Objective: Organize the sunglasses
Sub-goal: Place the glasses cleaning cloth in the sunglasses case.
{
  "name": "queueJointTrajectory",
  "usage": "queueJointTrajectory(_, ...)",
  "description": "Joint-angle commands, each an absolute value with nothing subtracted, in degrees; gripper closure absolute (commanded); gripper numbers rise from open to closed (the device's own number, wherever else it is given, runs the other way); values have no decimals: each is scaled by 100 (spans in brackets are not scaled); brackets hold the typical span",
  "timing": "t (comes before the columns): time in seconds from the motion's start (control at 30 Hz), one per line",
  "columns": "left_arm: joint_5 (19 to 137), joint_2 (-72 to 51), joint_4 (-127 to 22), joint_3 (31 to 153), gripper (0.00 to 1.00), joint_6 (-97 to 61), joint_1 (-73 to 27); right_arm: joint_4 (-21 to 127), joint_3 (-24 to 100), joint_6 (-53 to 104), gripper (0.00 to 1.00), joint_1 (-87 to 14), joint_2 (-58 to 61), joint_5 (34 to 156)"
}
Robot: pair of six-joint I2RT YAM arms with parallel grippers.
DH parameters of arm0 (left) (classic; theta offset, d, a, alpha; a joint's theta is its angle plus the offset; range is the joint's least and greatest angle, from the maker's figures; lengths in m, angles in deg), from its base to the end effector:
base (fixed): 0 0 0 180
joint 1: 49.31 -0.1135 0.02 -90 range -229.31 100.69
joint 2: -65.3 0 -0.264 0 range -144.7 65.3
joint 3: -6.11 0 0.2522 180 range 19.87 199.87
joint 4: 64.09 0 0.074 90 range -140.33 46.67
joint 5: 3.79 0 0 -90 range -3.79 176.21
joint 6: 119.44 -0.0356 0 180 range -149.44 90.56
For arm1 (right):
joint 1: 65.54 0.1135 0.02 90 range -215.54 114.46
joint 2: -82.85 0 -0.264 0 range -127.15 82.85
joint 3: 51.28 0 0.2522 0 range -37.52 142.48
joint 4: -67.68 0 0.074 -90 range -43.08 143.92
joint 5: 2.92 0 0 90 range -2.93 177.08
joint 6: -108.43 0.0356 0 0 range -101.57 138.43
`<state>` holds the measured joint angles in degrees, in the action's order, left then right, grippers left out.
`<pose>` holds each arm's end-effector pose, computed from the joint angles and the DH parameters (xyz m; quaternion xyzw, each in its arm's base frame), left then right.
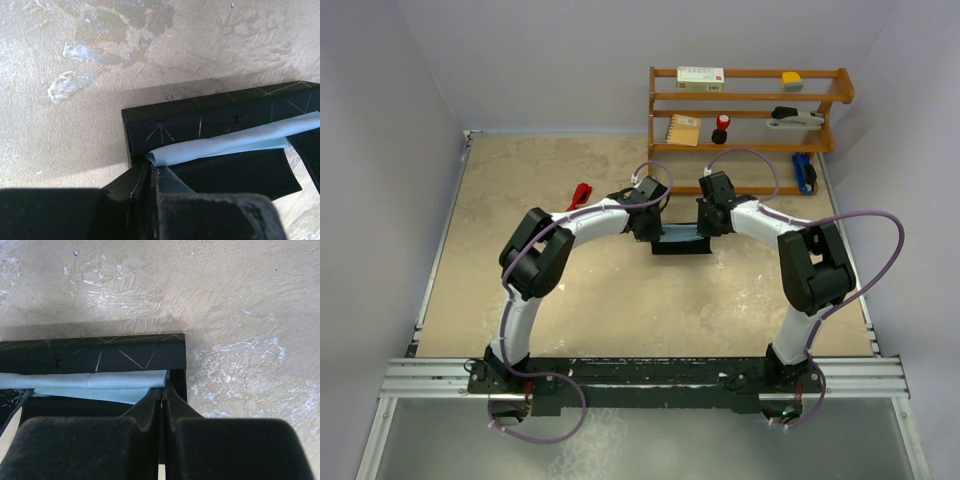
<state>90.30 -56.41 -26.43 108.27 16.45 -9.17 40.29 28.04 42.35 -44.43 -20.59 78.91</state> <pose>0.3500 -0.2918 0.1616 -0.0581 0.9570 -0.1674 0.2296 0.3559 0.1320 0.1817 0.0466 0.9409 0.0638 0.3295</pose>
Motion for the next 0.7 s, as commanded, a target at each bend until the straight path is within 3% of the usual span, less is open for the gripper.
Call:
queueJointTrajectory(0.0, 9025, -5503, -2537, 10881, 100, 1640, -982, 4013, 2825, 4120, 100, -4418, -1971, 7793)
queueJointTrajectory(0.67, 9005, -5734, -2682, 10691, 100, 1739, -941, 4241, 2737, 4043, 100, -4409, -2282, 7769)
